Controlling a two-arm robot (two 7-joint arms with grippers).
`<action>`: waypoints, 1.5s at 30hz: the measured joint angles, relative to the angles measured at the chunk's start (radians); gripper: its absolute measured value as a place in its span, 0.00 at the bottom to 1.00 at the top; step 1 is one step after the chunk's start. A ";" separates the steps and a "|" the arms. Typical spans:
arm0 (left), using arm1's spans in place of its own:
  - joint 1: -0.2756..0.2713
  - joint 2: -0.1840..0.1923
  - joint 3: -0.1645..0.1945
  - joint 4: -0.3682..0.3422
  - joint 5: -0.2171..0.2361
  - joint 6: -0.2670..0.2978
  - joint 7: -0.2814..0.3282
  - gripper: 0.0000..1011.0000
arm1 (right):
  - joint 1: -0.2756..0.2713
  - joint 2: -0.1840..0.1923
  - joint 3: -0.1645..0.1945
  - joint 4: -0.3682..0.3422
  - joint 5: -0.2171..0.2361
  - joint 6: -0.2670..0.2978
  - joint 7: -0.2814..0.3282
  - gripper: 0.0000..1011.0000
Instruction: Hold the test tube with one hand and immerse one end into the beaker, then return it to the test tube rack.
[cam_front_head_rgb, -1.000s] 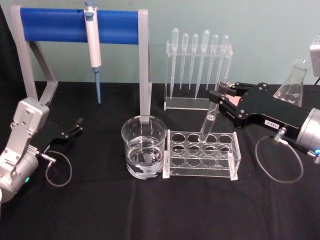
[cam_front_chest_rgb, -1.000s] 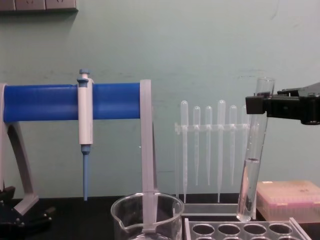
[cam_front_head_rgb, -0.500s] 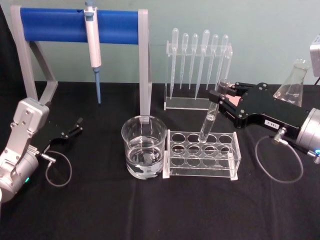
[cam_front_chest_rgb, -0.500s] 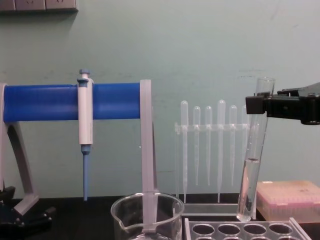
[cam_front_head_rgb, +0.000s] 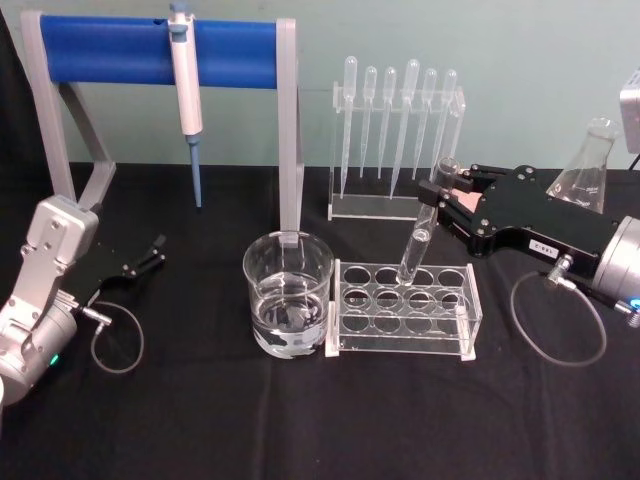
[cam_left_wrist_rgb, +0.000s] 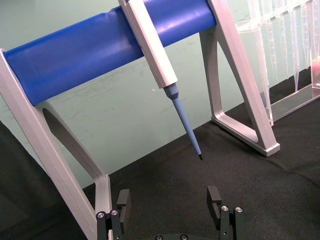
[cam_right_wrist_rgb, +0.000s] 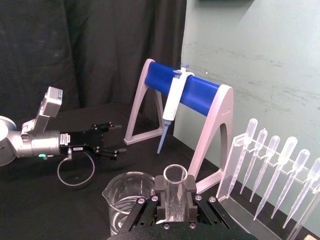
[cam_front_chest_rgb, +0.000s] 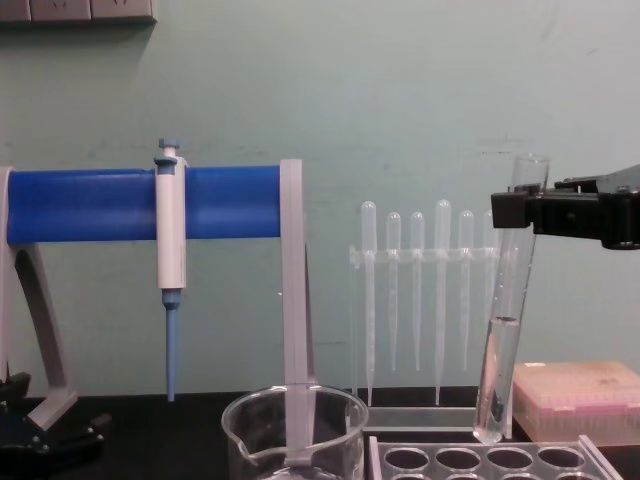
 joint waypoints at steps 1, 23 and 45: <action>0.000 0.000 0.000 0.000 0.000 0.000 0.000 0.99 | 0.000 0.000 0.000 0.000 0.000 0.000 0.000 0.22; 0.000 0.000 0.000 0.000 0.000 0.000 0.000 0.99 | 0.000 0.000 0.000 0.000 0.000 0.000 0.000 0.22; 0.000 0.000 0.000 0.000 0.000 0.000 0.000 0.99 | 0.000 0.000 0.000 0.000 0.000 0.000 0.000 0.22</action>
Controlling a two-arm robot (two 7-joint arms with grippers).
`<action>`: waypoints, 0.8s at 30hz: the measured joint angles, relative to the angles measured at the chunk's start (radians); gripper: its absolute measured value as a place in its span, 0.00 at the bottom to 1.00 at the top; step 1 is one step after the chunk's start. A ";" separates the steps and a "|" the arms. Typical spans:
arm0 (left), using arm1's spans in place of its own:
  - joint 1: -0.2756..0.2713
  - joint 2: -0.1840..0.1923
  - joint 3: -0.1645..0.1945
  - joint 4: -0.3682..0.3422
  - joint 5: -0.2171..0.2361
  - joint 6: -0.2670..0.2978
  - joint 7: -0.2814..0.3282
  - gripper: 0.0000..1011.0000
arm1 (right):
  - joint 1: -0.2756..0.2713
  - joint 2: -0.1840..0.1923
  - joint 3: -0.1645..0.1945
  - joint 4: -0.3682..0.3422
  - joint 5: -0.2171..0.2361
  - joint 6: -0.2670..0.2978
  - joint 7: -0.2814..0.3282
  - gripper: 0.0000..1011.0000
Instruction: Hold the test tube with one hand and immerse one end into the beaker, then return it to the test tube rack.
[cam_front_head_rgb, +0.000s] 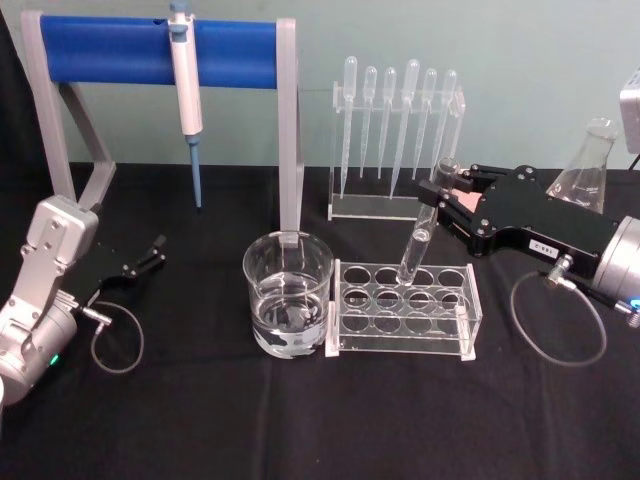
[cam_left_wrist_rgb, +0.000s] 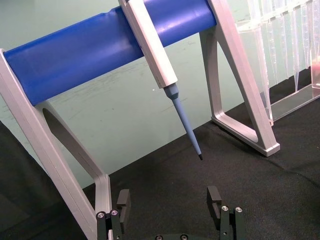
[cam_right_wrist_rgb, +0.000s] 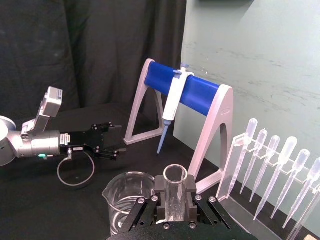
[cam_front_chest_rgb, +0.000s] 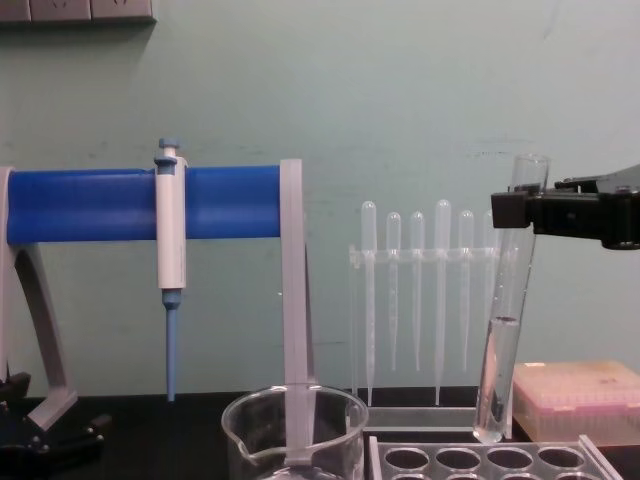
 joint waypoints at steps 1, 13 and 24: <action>0.000 0.000 0.000 0.000 0.000 0.000 0.000 0.99 | 0.000 0.000 0.000 0.000 0.000 0.000 0.000 0.22; 0.000 0.000 0.000 0.000 0.000 0.000 0.000 0.99 | 0.000 0.000 0.000 0.000 0.000 0.000 0.000 0.22; 0.000 0.000 0.000 0.000 0.000 0.000 0.000 0.99 | 0.053 -0.002 -0.026 -0.008 0.035 0.027 0.000 0.22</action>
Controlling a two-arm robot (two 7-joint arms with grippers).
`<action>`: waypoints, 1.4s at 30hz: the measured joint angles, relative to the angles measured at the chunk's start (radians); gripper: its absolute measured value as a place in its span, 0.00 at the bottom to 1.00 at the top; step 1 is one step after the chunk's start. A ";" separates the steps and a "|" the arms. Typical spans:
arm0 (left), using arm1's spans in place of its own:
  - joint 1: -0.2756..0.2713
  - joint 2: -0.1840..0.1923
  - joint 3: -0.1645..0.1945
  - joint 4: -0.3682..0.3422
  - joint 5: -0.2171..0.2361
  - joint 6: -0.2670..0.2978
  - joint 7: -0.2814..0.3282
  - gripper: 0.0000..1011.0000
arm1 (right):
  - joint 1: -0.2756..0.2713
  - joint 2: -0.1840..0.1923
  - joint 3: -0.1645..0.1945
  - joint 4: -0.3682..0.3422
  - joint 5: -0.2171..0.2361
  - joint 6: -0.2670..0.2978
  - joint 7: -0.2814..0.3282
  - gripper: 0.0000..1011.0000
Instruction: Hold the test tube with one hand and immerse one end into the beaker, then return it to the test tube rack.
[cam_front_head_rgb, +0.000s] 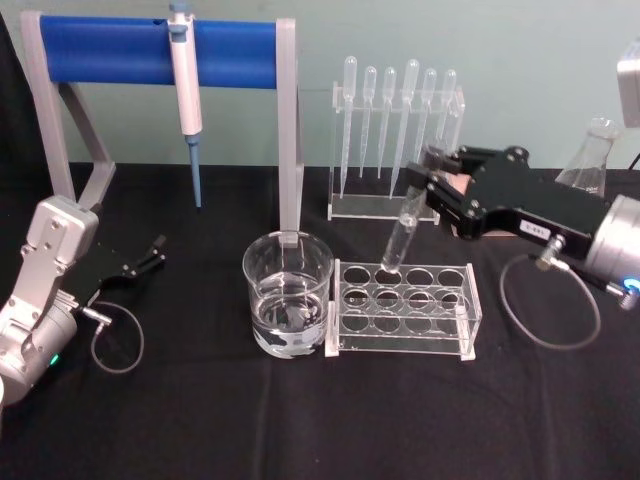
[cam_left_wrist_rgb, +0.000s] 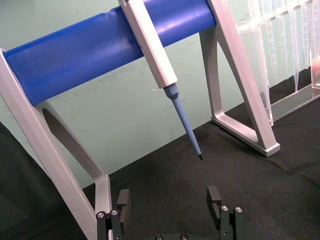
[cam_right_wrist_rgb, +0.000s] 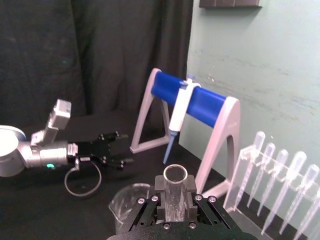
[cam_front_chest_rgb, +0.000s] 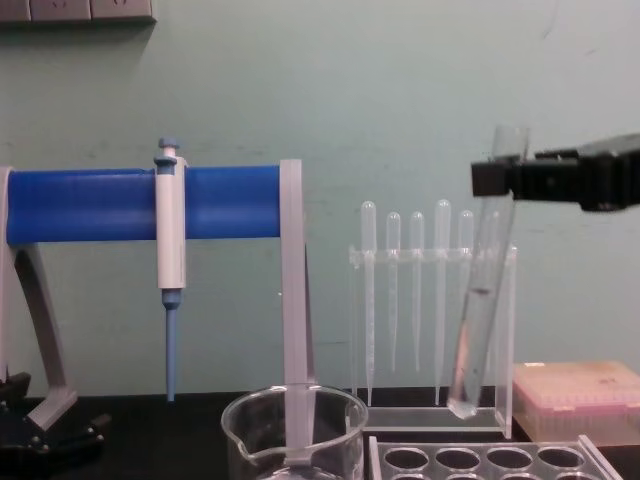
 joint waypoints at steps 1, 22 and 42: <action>0.000 0.000 0.000 0.000 0.000 0.000 0.000 0.99 | 0.006 -0.001 -0.003 -0.001 0.003 0.003 0.000 0.22; 0.000 0.000 0.000 0.000 0.000 0.000 0.000 0.99 | 0.204 -0.097 -0.184 0.057 0.003 0.060 -0.005 0.22; 0.000 0.000 0.000 0.000 0.000 0.000 0.000 0.99 | 0.173 -0.171 -0.261 0.196 -0.097 -0.064 -0.007 0.22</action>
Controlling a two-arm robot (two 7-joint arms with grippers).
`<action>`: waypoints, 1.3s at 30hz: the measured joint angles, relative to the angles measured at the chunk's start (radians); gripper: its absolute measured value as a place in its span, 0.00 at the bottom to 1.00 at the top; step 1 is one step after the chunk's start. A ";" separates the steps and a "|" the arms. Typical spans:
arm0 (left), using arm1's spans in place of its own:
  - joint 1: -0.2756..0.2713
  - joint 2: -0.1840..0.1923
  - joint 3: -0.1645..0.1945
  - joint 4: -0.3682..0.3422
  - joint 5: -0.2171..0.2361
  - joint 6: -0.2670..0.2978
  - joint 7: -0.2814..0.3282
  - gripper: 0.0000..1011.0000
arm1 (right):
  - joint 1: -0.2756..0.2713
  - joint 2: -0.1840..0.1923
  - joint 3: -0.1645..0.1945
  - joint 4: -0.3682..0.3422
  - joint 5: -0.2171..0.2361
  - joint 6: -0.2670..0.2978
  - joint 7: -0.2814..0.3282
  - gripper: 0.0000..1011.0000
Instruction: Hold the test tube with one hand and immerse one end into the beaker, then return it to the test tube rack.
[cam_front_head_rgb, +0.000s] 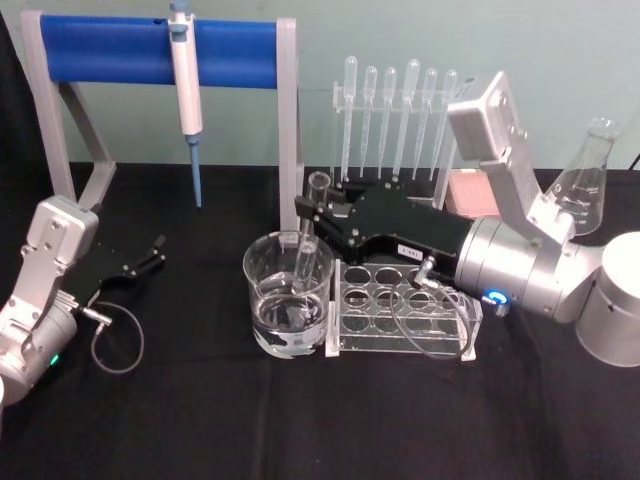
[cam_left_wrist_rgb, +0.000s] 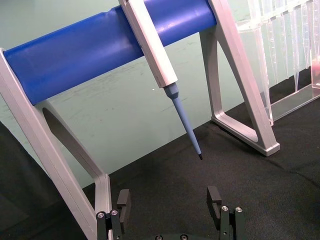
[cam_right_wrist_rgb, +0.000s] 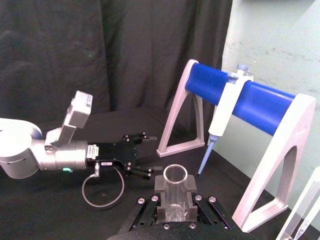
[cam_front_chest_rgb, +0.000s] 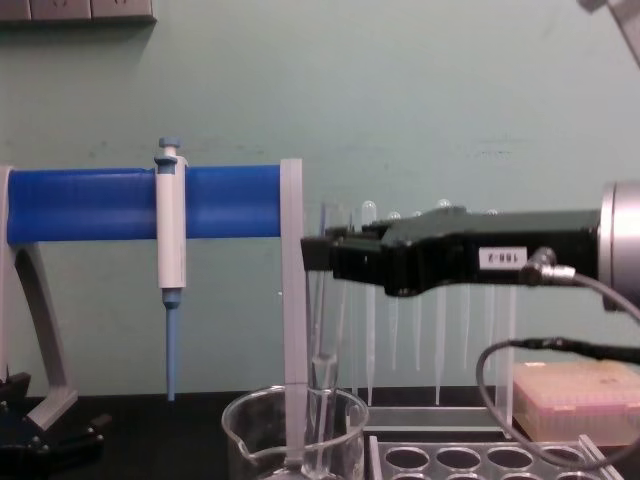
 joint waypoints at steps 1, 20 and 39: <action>0.000 0.000 0.000 0.000 0.000 0.000 0.000 0.99 | 0.000 0.000 0.000 0.000 0.000 0.000 0.000 0.22; 0.000 0.000 0.000 0.000 0.000 0.000 0.000 0.99 | -0.053 -0.056 0.002 0.085 -0.054 -0.044 0.015 0.22; 0.000 0.000 0.000 0.000 0.000 0.000 0.000 0.99 | -0.069 -0.072 0.017 0.100 -0.080 -0.044 0.029 0.22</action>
